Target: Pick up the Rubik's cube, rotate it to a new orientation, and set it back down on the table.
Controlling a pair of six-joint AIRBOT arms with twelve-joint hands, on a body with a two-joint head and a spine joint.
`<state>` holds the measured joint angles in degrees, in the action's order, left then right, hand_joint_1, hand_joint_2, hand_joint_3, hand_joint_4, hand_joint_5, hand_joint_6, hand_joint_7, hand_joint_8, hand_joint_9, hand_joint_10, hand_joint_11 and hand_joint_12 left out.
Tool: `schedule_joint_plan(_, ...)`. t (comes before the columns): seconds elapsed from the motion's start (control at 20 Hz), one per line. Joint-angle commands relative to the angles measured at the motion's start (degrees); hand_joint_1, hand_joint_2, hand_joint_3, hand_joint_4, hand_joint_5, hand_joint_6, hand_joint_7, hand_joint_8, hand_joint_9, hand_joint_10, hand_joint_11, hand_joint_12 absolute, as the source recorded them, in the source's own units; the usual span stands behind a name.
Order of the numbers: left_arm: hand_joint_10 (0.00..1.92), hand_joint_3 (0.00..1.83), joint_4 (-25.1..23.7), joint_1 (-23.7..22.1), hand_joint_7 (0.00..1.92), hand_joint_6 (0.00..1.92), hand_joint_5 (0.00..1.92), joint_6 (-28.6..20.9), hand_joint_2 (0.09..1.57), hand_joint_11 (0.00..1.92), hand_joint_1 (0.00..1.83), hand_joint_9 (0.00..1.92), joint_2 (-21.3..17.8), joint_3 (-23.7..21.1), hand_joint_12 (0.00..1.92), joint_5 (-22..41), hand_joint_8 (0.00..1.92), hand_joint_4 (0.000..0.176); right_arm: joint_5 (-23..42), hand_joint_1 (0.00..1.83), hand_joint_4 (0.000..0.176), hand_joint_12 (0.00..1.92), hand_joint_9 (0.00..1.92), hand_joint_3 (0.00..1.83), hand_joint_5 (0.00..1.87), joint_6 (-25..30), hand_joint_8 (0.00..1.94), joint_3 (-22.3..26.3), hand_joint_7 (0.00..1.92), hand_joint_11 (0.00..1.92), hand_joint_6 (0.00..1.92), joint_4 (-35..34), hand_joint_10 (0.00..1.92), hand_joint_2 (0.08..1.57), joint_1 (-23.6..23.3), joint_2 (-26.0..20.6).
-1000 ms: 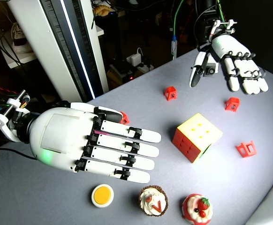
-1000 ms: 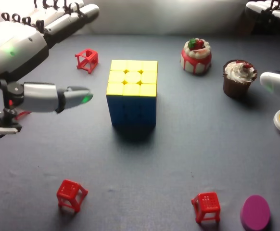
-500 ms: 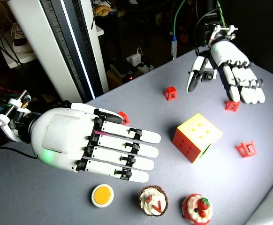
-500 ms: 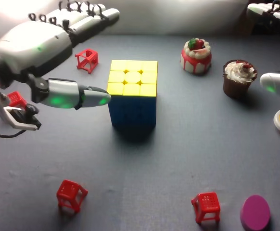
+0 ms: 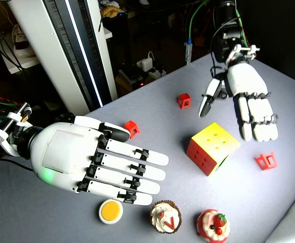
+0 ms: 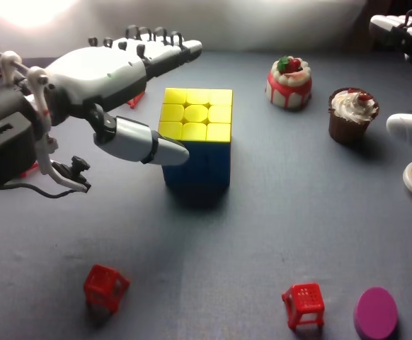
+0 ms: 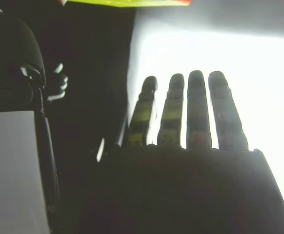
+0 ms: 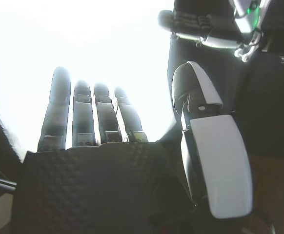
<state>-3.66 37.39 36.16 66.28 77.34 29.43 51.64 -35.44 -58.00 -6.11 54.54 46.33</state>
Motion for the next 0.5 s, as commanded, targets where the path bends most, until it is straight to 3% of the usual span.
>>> schedule_joint_plan(0.0,0.0,0.0,0.72,-1.15,0.0,0.0,0.0,-0.38,0.95,0.0,0.62,0.0,0.38,0.48,0.0,5.25,0.0,0.062,6.95,0.51,0.0,1.09,0.0,0.0,0.0,0.34,0.0,-0.35,0.0,0.0,0.0,-0.86,0.0,1.3,-0.45,0.06)
schedule_joint_plan(0.1,0.0,0.0,0.7,-1.7,0.0,0.0,0.0,-0.33,0.93,0.0,0.66,0.0,0.97,1.22,0.0,3.43,0.0,0.074,6.9,0.48,0.0,0.82,0.0,0.0,0.0,0.34,0.0,-0.45,0.0,0.0,0.0,-0.89,0.0,1.3,-0.45,0.28)
schedule_joint_plan(0.25,0.0,0.0,0.43,-2.65,0.0,0.0,0.0,0.18,0.91,0.0,0.69,0.0,1.73,2.35,0.0,-0.05,0.0,0.049,6.51,0.5,0.0,0.63,0.0,0.0,0.0,0.34,0.0,-0.62,0.0,0.0,0.0,-0.89,0.0,1.3,-0.41,0.7)
schedule_joint_plan(0.3,0.0,0.0,0.03,-2.92,0.0,0.0,0.0,0.2,0.91,0.0,0.71,0.0,1.93,2.68,0.0,-1.34,0.0,0.047,6.42,0.5,0.0,0.54,0.0,0.0,0.0,0.34,0.0,-0.63,0.0,0.0,0.0,-0.88,0.0,1.3,-0.35,0.77)
schedule_joint_plan(0.4,0.0,0.0,-0.59,-3.47,0.0,0.0,0.0,0.35,0.87,0.0,0.66,0.0,2.49,3.54,0.0,-3.69,0.0,0.082,6.34,0.5,0.0,0.62,0.0,0.0,0.0,0.34,0.0,-0.75,0.0,0.0,0.0,-0.89,0.0,1.3,-0.29,0.95)
schedule_joint_plan(0.45,0.0,0.0,-0.87,-3.71,0.0,0.0,0.0,0.4,0.87,0.0,0.67,0.0,2.83,3.96,0.0,-4.61,0.0,0.085,6.31,0.5,0.0,0.62,0.0,0.0,0.0,0.34,0.0,-0.81,0.0,0.0,0.0,-0.89,0.0,1.3,-0.23,1.04)
